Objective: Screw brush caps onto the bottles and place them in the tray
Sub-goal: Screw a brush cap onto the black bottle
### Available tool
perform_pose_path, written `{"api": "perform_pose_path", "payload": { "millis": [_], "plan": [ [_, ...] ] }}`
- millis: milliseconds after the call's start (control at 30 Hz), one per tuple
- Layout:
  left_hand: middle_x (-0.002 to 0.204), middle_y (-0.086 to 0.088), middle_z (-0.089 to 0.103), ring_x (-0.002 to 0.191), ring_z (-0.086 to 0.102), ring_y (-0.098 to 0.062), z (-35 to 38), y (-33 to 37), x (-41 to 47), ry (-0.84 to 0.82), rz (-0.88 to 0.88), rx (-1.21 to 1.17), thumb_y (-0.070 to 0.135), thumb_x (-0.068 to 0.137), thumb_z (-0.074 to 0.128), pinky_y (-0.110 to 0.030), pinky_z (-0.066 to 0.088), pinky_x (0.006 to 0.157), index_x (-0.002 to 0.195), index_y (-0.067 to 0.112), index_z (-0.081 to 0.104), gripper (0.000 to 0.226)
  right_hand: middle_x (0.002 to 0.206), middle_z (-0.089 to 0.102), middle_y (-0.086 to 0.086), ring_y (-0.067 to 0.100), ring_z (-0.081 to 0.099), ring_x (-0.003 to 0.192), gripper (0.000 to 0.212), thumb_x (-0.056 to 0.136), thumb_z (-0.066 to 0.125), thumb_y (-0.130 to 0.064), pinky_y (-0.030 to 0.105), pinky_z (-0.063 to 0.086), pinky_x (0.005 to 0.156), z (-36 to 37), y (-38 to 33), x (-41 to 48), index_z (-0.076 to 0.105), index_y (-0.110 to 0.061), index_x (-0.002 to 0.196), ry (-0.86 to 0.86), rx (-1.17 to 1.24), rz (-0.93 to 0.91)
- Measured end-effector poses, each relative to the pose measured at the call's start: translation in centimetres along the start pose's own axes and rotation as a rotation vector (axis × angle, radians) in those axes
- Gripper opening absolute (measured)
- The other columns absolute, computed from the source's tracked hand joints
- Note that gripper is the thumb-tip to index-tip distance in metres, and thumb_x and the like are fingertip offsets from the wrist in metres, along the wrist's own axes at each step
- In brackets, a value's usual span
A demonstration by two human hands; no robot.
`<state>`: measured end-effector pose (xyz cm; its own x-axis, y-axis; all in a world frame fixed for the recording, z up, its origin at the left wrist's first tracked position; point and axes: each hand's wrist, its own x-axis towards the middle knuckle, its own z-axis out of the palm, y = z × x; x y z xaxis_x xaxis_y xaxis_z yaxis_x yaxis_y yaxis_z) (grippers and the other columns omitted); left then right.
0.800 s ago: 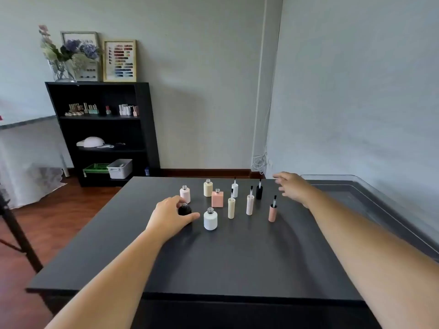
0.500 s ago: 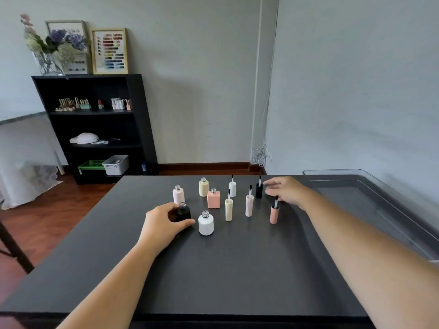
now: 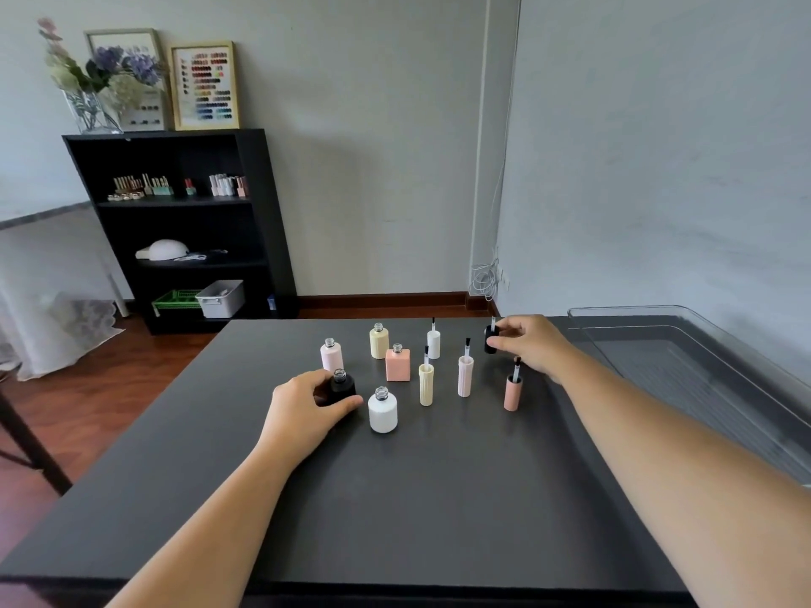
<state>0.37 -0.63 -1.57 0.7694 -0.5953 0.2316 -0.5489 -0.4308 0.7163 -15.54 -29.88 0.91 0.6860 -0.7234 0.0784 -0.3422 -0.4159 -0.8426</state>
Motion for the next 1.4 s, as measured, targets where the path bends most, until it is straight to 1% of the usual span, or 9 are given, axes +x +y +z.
{"api": "perform_pose_path", "payload": {
  "millis": [133,300,500,633,767,867,1067,1233,1400],
  "plan": [
    [0.084,0.016,0.068,0.083,0.059,0.003,-0.4,0.3,-0.9,0.025,0.004,-0.042,0.035,0.074,0.077,-0.014,0.039,0.067,0.092,0.032,0.067,0.02,0.082,0.068,0.001,0.017,0.059,0.079,0.014,0.08,0.073,-0.022,0.027,0.045,0.075,-1.4,-1.7,-1.4,0.071,-0.016,0.092,0.125,0.01,-0.075],
    [0.086,0.02,0.067,0.082,0.06,0.007,-0.6,0.8,-2.9,0.056,-0.003,-0.133,0.032,0.075,0.077,-0.009,0.04,0.069,0.096,0.035,0.066,0.024,0.089,0.071,-0.003,0.011,0.065,0.081,0.019,0.079,0.073,-0.027,0.017,0.045,0.069,-2.5,-5.3,-5.0,0.069,-0.019,0.096,0.266,0.043,-0.219],
    [0.095,0.018,0.067,0.083,0.062,0.004,-0.6,1.7,-6.2,0.075,0.021,-0.256,0.029,0.075,0.078,-0.008,0.04,0.069,0.102,0.035,0.057,0.035,0.083,0.074,0.003,0.02,0.068,0.068,0.009,0.081,0.07,-0.023,0.034,0.059,0.066,0.3,-7.6,-11.5,0.066,-0.031,0.081,0.094,0.127,-0.318],
    [0.09,0.014,0.069,0.076,0.063,-0.003,0.1,2.6,-8.2,0.084,0.074,-0.286,0.031,0.073,0.079,-0.01,0.043,0.064,0.088,0.037,0.049,0.033,0.08,0.07,0.004,0.019,0.067,0.074,0.013,0.085,0.065,-0.016,0.035,0.06,0.06,3.6,-6.2,-14.8,0.067,-0.029,0.083,-0.055,0.155,-0.307],
    [0.092,0.015,0.066,0.077,0.06,0.0,1.2,3.6,-9.2,0.045,0.157,-0.238,0.03,0.076,0.076,-0.012,0.043,0.068,0.092,0.035,0.052,0.029,0.075,0.064,-0.001,0.008,0.064,0.075,0.016,0.091,0.059,-0.018,0.029,0.058,0.055,6.0,-4.3,-17.0,0.066,-0.032,0.088,-0.121,0.266,-0.193],
    [0.093,0.016,0.063,0.085,0.059,0.0,1.7,4.2,-9.1,0.015,0.18,-0.214,0.03,0.077,0.075,-0.013,0.042,0.069,0.094,0.033,0.054,0.027,0.072,0.061,-0.004,0.012,0.063,0.072,0.015,0.093,0.056,-0.019,0.035,0.06,0.062,6.7,-3.7,-17.4,0.066,-0.031,0.094,-0.085,0.324,-0.139],
    [0.092,0.012,0.065,0.081,0.062,-0.003,1.8,4.2,-8.8,-0.054,0.174,-0.229,0.029,0.075,0.077,-0.008,0.042,0.068,0.092,0.036,0.058,0.026,0.059,0.063,-0.006,0.003,0.059,0.055,0.017,0.091,0.06,-0.023,0.019,0.044,0.045,6.6,-3.1,-17.6,0.073,-0.033,0.084,0.0,0.476,-0.122],
    [0.094,0.011,0.066,0.08,0.063,-0.003,1.5,3.6,-8.6,-0.072,0.142,-0.268,0.026,0.071,0.08,-0.007,0.04,0.067,0.088,0.04,0.061,0.029,0.062,0.066,0.002,0.008,0.057,0.054,0.011,0.085,0.067,-0.012,0.018,0.042,0.044,6.2,-2.4,-17.1,0.073,-0.017,0.077,0.074,0.759,-0.092],
    [0.095,0.011,0.066,0.081,0.064,-0.004,1.6,3.4,-8.3,-0.089,0.143,-0.273,0.027,0.07,0.08,-0.01,0.043,0.07,0.091,0.042,0.062,0.032,0.067,0.068,0.004,0.006,0.06,0.058,0.024,0.087,0.058,0.0,0.017,0.044,0.047,6.5,-2.2,-16.8,0.073,-0.017,0.083,0.072,0.714,-0.109]
  ]
}}
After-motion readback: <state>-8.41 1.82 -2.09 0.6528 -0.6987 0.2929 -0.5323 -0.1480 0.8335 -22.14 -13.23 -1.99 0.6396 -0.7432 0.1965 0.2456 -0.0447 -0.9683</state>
